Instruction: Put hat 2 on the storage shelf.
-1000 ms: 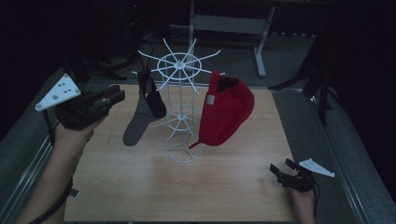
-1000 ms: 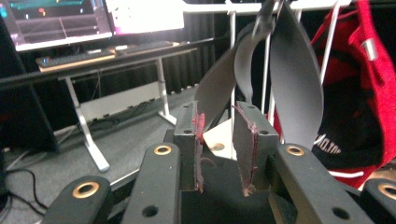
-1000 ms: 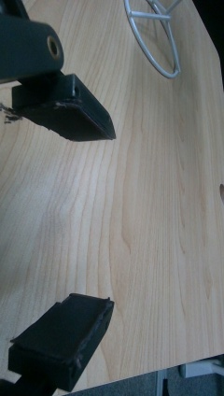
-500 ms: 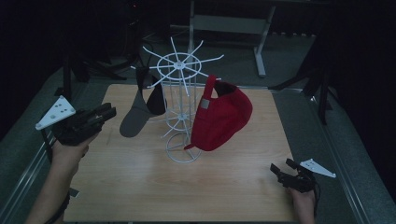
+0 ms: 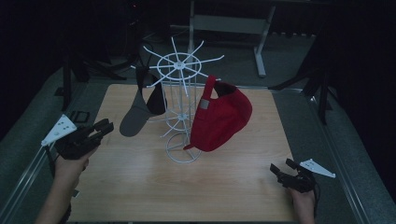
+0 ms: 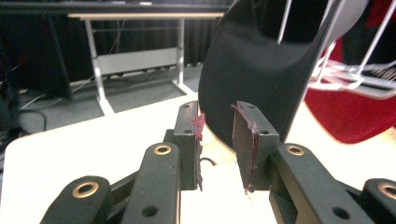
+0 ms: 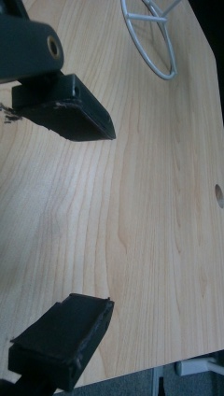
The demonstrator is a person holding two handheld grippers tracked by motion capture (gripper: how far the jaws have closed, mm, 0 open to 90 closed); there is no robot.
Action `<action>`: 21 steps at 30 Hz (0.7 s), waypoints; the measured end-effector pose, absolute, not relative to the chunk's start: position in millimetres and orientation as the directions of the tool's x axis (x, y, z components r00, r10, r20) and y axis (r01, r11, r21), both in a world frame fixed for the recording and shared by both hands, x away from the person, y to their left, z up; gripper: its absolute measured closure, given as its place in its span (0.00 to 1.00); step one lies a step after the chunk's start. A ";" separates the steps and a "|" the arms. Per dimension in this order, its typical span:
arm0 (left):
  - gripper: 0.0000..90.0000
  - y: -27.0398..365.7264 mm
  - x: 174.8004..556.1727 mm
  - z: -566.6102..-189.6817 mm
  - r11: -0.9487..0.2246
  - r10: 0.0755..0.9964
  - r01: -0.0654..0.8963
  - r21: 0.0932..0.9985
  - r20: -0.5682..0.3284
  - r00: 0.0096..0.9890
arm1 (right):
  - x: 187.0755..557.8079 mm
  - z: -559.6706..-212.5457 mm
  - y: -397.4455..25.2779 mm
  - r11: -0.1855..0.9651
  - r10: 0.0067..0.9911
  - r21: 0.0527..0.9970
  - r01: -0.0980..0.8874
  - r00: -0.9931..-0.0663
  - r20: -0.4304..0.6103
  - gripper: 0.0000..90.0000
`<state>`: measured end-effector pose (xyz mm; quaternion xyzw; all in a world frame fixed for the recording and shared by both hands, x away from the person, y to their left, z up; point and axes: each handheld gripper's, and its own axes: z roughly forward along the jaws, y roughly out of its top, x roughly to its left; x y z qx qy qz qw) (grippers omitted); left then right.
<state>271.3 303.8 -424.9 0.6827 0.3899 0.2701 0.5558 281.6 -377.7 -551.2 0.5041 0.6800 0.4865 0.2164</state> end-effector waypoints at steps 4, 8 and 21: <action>0.80 303.8 270.5 -439.9 -0.077 0.837 0.251 0.965 -0.074 0.542 | 281.8 -551.4 -377.3 0.021 0.897 0.879 0.476 -0.397 0.194 0.17; 0.80 302.7 269.0 -453.7 -0.076 0.836 0.260 0.963 -0.081 0.543 | 281.9 -551.6 -377.0 0.022 0.897 0.878 0.477 -0.397 0.193 0.17; 0.78 302.8 267.2 -492.6 -0.088 0.832 0.333 0.939 -0.115 0.543 | 282.1 -551.6 -377.0 0.023 0.897 0.878 0.479 -0.397 0.193 0.17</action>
